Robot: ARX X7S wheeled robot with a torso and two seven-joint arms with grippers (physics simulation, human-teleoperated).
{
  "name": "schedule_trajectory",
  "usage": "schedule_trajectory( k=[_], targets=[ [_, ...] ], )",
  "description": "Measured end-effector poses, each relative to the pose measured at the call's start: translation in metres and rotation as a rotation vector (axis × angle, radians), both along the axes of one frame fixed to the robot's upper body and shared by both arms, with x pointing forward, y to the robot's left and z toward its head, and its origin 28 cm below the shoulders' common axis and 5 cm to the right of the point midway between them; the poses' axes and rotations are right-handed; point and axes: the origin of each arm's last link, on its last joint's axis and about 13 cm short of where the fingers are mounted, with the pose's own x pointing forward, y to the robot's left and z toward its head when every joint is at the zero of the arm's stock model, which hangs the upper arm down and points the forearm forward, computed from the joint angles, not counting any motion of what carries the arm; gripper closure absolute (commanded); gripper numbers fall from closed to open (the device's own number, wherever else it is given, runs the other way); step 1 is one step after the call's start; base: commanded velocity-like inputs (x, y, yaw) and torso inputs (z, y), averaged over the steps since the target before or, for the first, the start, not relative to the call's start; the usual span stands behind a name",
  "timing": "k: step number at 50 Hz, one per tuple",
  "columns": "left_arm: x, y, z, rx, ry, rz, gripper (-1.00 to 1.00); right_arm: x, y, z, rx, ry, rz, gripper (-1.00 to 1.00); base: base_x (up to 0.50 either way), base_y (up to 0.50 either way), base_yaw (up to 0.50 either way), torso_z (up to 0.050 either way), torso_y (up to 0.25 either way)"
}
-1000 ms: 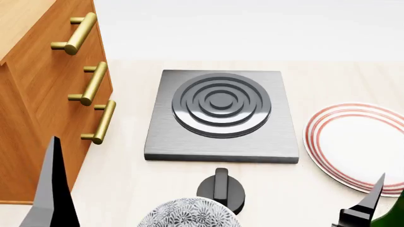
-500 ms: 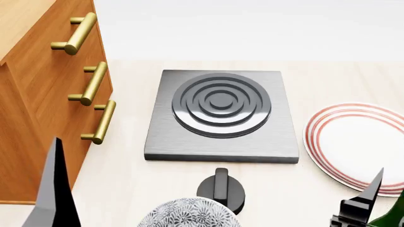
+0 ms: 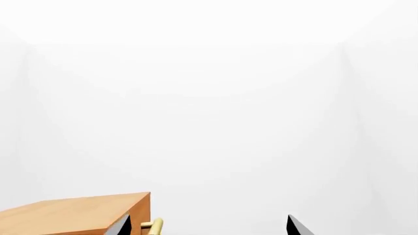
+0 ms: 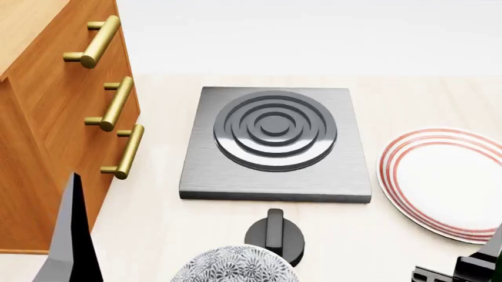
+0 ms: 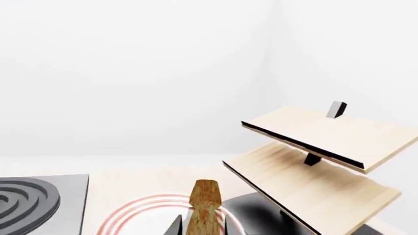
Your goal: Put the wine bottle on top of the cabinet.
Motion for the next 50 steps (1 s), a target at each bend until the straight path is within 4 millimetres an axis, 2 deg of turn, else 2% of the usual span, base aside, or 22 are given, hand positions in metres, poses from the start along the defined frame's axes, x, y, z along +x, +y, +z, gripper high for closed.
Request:
schedule_trajectory(
  k=[14, 34, 50],
  targets=[
    [0.0, 0.0, 0.0, 0.001, 0.003, -0.001, -1.0, 0.001, -0.001, 0.01, -0.005, -0.009, -0.002, 1.0, 0.0, 0.0, 0.0, 0.0, 0.0],
    [0.001, -0.001, -0.002, 0.001, 0.009, -0.005, -1.0, 0.018, 0.005, 0.057, -0.029, -0.09, 0.063, 1.0, 0.0, 0.0, 0.0, 0.0, 0.0],
    [0.002, -0.002, -0.004, 0.005, 0.017, -0.012, -1.0, 0.043, 0.021, 0.083, -0.006, -0.125, 0.199, 1.0, 0.0, 0.0, 0.0, 0.0, 0.001]
  ],
)
